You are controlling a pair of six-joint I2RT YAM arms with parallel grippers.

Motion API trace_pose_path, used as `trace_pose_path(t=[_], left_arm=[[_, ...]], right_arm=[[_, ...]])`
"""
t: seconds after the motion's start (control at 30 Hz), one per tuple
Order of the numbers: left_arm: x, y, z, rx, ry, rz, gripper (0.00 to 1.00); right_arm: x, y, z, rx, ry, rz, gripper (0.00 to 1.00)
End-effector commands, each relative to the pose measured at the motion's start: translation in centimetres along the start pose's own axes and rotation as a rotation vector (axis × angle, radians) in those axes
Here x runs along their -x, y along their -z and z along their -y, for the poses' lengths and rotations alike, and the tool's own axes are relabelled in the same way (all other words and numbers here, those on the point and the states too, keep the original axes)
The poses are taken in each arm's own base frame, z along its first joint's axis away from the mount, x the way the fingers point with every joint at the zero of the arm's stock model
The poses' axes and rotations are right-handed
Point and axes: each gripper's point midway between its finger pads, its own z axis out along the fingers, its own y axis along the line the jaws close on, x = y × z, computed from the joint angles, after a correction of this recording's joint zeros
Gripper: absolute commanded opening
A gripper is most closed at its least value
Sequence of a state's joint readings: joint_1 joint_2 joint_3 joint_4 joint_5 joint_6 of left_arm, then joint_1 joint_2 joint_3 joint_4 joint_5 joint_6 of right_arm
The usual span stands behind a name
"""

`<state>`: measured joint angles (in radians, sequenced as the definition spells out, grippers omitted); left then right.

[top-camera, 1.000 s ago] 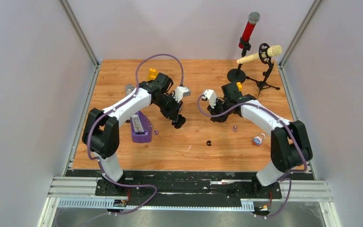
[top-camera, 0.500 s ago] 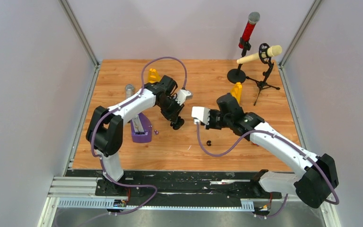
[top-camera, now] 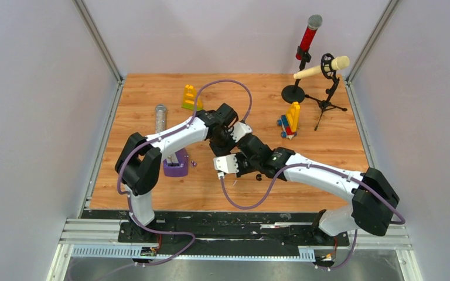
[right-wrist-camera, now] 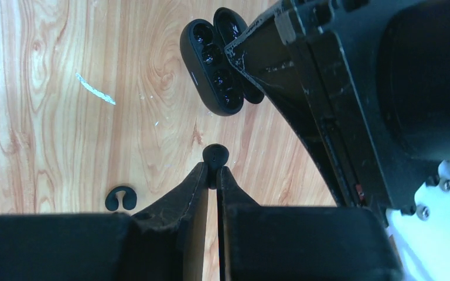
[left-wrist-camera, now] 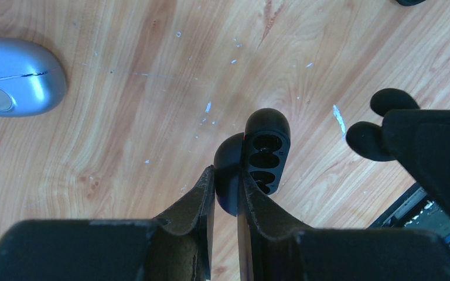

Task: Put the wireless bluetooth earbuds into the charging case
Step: Place the earbud in the charging case.

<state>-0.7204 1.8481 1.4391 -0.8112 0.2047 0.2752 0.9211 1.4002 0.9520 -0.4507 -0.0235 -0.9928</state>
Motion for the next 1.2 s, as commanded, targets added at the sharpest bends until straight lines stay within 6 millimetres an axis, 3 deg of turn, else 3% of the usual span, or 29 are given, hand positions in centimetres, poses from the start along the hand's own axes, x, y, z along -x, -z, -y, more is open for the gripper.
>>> trace_pose_path(t=[0.0, 0.6, 1.17], left_arm=[[1.0, 0.5, 0.3, 0.003, -0.053, 0.005, 0.18], [0.3, -0.4, 2.8, -0.086, -0.137, -0.036, 0.18], [-0.2, -1.2, 3.1, -0.032, -0.189, -0.080, 0.18]], right_arm=[[1.5, 0.0, 2.2, -0.087, 0.070, -0.012, 0.04], [3.1, -2.9, -1.1, -0.040, 0.269, -0.082, 0.04], [3.3, -3.4, -1.8, -0.032, 0.357, -0.129, 0.03]])
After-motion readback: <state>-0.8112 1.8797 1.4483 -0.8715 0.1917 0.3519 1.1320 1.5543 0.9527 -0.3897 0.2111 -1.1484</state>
